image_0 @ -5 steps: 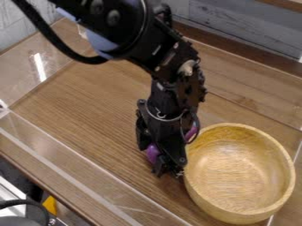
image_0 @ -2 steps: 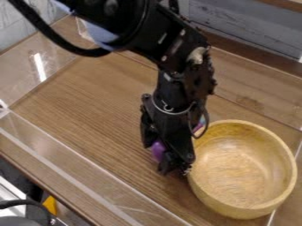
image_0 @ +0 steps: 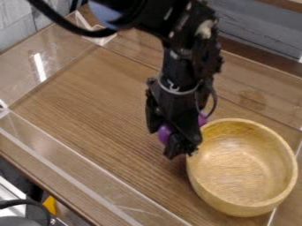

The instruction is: Put the purple eggplant in the brown bowl

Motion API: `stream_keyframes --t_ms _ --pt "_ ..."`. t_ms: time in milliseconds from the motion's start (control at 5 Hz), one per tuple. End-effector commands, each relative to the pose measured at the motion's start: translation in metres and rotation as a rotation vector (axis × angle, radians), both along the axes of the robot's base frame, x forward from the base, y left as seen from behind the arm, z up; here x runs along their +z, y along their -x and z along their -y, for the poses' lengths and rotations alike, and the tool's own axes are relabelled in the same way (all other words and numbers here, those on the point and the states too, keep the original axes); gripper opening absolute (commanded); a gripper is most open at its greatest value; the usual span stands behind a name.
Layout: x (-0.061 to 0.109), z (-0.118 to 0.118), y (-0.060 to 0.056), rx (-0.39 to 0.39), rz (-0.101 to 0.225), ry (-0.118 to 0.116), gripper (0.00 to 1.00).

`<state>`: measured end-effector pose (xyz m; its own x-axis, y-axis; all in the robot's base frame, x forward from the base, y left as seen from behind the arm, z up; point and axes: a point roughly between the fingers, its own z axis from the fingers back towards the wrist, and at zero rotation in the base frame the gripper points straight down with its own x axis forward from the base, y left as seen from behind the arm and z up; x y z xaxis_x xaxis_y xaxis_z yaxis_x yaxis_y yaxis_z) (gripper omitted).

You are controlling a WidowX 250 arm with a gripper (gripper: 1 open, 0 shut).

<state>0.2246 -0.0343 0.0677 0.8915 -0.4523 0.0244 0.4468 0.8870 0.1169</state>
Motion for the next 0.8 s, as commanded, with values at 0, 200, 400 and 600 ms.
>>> stream_keyframes --t_ms 0,200,400,600 --pt "0.0151 -0.0029 -0.0186 0.012 0.061 0.019 0.00" --pt "0.0127 -0.0060 -0.0283 0.017 0.062 0.021 0.00" --pt "0.0118 -0.0039 -0.0280 0.006 0.063 0.024 0.00" --pt "0.0106 -0.0018 -0.0279 -0.006 0.064 0.025 0.00"
